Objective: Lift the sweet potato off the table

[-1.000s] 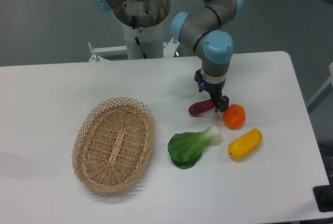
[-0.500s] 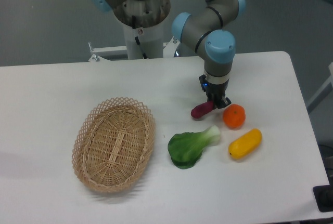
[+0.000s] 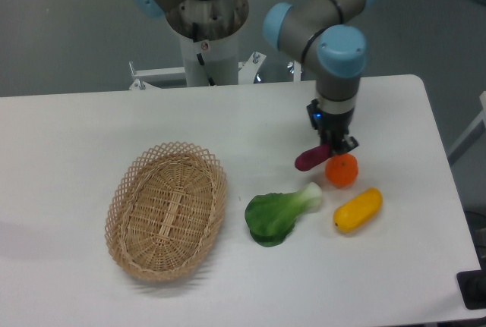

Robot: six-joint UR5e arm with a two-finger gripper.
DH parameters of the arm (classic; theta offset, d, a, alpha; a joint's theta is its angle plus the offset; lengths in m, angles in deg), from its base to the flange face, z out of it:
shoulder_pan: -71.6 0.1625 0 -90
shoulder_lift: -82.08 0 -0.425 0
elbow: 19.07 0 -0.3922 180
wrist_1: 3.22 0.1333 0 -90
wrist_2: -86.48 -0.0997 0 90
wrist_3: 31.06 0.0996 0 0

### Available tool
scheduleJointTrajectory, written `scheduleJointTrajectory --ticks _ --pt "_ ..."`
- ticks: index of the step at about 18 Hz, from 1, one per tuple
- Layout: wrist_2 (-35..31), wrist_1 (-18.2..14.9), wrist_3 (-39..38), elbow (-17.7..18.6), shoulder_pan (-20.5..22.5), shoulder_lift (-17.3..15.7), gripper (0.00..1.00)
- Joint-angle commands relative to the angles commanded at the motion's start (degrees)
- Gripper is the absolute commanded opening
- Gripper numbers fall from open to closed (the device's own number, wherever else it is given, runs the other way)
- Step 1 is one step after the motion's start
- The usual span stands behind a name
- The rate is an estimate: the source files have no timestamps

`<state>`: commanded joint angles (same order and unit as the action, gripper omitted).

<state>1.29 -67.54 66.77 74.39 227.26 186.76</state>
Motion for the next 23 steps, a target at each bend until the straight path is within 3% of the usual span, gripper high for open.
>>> scheduleJointTrajectory --ticks 10,23 --pt "9.77 -0.37 -13.18 -11.53 1.41 3.87 0.17" --pt "10.57 -0.1 -14.43 -12.42 1.41 3.96 0.17"
